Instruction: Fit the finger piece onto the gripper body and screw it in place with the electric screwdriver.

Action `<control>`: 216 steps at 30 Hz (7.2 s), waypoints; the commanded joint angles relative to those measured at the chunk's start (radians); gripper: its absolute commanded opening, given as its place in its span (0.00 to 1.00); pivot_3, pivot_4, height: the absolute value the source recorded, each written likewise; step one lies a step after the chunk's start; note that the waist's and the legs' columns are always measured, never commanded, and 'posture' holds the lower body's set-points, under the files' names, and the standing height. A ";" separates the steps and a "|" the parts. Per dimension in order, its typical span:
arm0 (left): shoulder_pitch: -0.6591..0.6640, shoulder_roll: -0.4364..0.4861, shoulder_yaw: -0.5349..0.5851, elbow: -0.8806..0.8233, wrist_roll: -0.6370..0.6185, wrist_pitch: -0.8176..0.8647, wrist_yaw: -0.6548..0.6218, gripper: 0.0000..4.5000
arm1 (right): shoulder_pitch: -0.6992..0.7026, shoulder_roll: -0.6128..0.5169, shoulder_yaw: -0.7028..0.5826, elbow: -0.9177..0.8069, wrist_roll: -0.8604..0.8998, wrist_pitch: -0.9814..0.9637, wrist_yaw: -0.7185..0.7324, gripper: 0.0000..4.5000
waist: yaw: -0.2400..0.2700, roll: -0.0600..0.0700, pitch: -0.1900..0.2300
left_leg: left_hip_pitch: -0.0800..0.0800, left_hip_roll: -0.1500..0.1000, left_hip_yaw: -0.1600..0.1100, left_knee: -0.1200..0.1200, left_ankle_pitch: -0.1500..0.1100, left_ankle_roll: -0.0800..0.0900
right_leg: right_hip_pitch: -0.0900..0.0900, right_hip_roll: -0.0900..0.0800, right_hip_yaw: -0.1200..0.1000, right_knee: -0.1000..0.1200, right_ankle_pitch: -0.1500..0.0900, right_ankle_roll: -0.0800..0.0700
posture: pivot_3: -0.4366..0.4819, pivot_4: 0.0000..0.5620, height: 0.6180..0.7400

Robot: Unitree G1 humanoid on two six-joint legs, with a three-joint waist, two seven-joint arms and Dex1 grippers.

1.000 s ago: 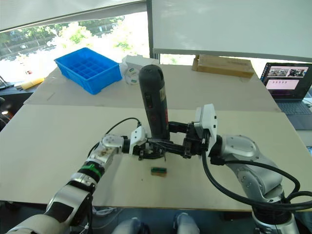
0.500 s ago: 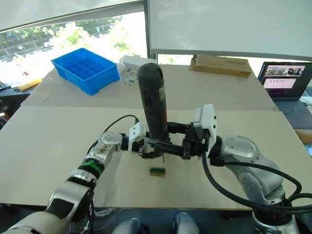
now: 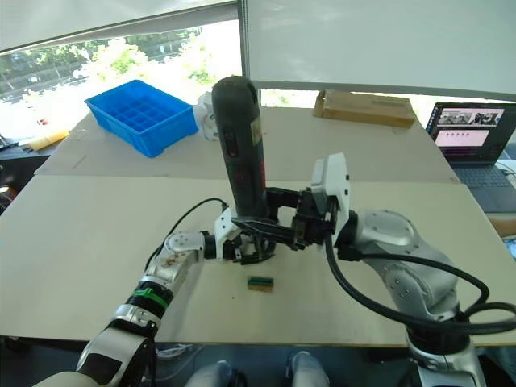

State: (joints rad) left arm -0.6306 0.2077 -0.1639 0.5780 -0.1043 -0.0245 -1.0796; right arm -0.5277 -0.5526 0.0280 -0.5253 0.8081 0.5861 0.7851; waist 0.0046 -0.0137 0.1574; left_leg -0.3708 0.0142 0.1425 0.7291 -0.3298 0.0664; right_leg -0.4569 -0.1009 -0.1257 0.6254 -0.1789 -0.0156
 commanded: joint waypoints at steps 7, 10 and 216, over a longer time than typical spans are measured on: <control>-0.034 0.006 -0.008 0.014 -0.006 -0.026 -0.010 0.52 | -0.204 0.073 -0.014 0.066 0.061 0.101 -0.062 0.43 | -0.002 0.000 0.000 | 0.000 0.000 0.000 0.000 0.000 0.000 | 0.000 0.000 0.000 0.001 0.000 0.000 | 0.48 0.27 0.98; -0.032 0.006 -0.009 0.014 -0.007 -0.031 -0.010 0.52 | -0.255 0.085 0.009 0.094 0.017 0.109 -0.074 0.43 | -0.004 0.000 0.000 | 0.000 0.000 0.000 0.000 0.000 0.000 | 0.000 0.000 -0.001 0.002 0.000 0.000 | 0.48 0.27 0.98; 0.411 0.502 0.200 -0.723 -0.232 0.297 -0.081 0.99 | 0.047 -0.545 -0.236 0.468 0.526 0.816 -0.528 0.43 | 0.002 0.003 -0.001 | -0.001 0.001 -0.002 -0.002 -0.001 0.002 | 0.000 -0.016 0.001 -0.003 -0.001 -0.001 | 0.48 0.27 0.98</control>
State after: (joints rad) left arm -0.2189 0.7060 0.0156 -0.0608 -0.2914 0.2413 -1.1674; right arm -0.4817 -1.0804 -0.2132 -0.0543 1.3955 1.3934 0.2516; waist 0.0066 -0.0111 0.1567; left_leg -0.3715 0.0147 0.1405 0.7267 -0.3312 0.0684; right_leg -0.4570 -0.1168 -0.1241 0.6221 -0.1796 -0.0163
